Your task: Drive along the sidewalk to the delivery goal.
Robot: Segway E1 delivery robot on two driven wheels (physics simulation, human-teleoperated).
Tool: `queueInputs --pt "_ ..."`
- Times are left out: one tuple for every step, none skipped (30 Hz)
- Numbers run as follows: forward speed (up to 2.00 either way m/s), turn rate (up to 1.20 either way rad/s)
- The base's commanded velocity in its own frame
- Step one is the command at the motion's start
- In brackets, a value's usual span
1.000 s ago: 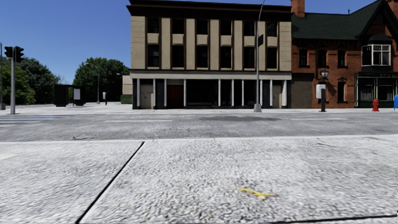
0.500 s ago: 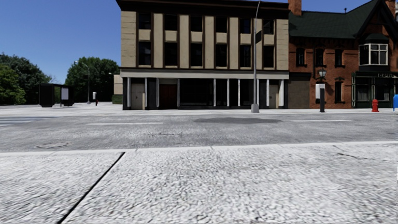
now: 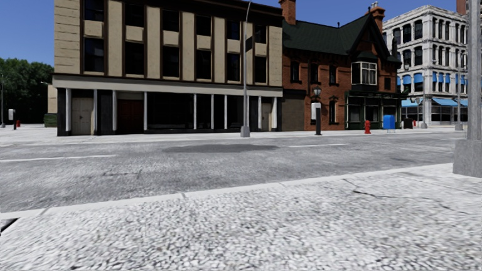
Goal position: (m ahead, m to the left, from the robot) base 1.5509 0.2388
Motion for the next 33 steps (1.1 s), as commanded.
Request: queueInputs --pt "1.32 0.00" --pt "1.32 0.00" --pt "1.32 0.00" --pt "1.32 0.00" --pt "1.32 0.00" --pt "1.32 0.00" --pt "1.32 0.00" --pt "1.32 0.00" --pt "1.32 0.00" --pt "1.32 0.00" --pt "1.32 0.00" --pt "1.32 0.00" --pt "1.32 0.00" --pt "1.32 0.00" --pt "1.32 0.00" --pt "1.32 0.00" --pt "1.32 0.00" --pt "1.32 0.00" --pt "1.32 0.00" --pt "1.32 0.00" --pt "1.32 0.00" --pt "1.32 0.00" --pt "1.32 0.00" --pt "1.32 0.00" --pt "1.32 0.00" --pt "1.32 0.00" --pt "1.32 0.00" --pt "1.32 0.00" --pt "1.32 0.00" --pt "1.32 0.00" --pt "1.32 0.00" --pt "1.31 0.00" --pt "1.23 0.00"
